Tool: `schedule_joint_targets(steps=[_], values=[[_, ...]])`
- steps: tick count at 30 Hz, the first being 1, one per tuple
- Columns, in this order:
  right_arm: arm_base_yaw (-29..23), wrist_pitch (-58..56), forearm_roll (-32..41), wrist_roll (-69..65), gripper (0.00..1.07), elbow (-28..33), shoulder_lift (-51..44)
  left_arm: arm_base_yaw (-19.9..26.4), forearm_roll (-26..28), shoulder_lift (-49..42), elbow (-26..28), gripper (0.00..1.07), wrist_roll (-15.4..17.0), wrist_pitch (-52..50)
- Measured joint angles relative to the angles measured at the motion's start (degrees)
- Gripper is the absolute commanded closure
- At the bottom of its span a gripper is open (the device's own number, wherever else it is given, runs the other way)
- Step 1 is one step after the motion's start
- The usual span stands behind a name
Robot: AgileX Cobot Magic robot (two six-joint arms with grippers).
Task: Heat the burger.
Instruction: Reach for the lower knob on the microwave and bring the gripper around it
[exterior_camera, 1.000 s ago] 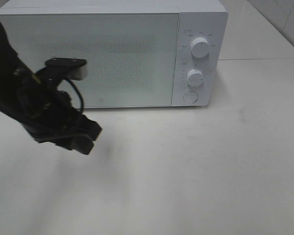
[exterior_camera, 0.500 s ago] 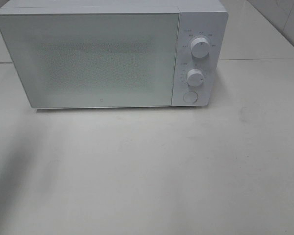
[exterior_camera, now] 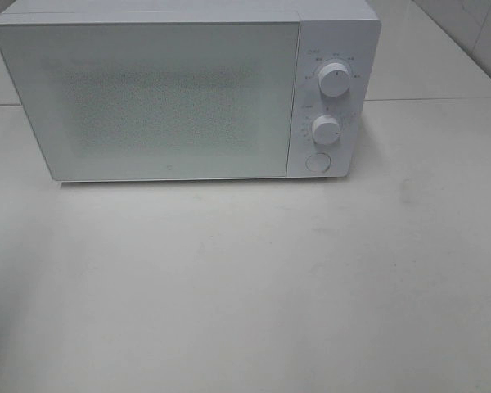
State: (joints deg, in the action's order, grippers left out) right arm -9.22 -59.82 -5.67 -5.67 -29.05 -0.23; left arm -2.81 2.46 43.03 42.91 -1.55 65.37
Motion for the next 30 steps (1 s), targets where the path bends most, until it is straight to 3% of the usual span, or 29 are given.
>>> schedule_joint_targets(steps=[11, 21, 30], values=[[0.0, 0.0, 0.0, 0.0, 0.31, 0.0, 0.0, 0.0, -2.0, -22.5, -10.9, 0.01, 0.1, 2.3], [0.0, 0.0, 0.0, 0.0, 0.31, 0.0, 0.0, 0.0, -2.5, -35.9, -11.7, 0.02, 0.2, 1.4], [0.0, 0.0, 0.0, 0.0, 0.31, 0.0, 0.0, 0.0, -2.1, -40.0, -14.3, 0.02, 0.2, -4.4]])
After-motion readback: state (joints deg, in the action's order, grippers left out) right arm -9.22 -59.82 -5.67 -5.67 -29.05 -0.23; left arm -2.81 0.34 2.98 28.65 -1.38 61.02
